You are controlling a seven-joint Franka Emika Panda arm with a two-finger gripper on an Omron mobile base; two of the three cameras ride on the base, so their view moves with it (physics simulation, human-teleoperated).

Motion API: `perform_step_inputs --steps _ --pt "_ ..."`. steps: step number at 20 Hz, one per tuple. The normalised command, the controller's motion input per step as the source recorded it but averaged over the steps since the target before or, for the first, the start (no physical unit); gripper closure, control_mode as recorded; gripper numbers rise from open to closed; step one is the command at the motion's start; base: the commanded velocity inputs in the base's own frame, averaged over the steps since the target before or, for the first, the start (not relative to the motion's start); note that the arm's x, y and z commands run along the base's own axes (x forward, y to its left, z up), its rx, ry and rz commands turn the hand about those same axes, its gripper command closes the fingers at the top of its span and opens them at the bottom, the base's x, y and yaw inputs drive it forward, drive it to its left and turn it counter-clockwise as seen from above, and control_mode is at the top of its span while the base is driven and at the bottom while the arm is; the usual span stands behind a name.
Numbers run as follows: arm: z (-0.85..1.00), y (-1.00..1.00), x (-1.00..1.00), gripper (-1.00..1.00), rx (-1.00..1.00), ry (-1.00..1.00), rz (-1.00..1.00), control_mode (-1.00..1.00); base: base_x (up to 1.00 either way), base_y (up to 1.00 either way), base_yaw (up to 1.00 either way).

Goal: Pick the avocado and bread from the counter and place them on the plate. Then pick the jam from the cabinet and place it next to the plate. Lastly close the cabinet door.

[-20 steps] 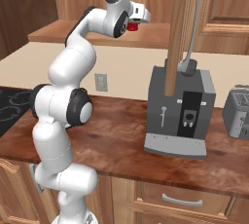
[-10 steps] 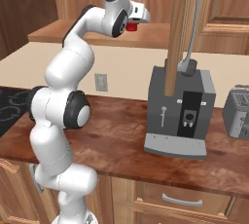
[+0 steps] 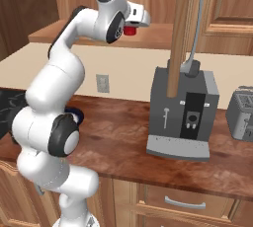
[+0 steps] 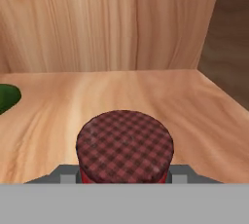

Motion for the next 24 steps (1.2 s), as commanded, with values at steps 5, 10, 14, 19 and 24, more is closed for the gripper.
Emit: perform_step_inputs --steps 5,10,14,19,24 --pt "0.0 0.18 -1.0 1.0 0.0 -0.05 -0.01 -1.0 0.0 0.0 0.0" --pt "0.01 0.35 -1.0 1.0 0.0 -0.05 0.0 -1.0 0.0 0.0 0.0" --pt "0.0 0.35 -1.0 1.0 0.0 -0.03 0.0 -1.0 0.0 0.0 0.0" --pt "0.0 0.25 -1.0 1.0 0.0 0.0 0.0 -1.0 0.0 0.0 0.0" --pt "0.0 0.18 -0.93 1.0 0.0 0.0 0.0 -1.0 0.0 0.0 0.0"
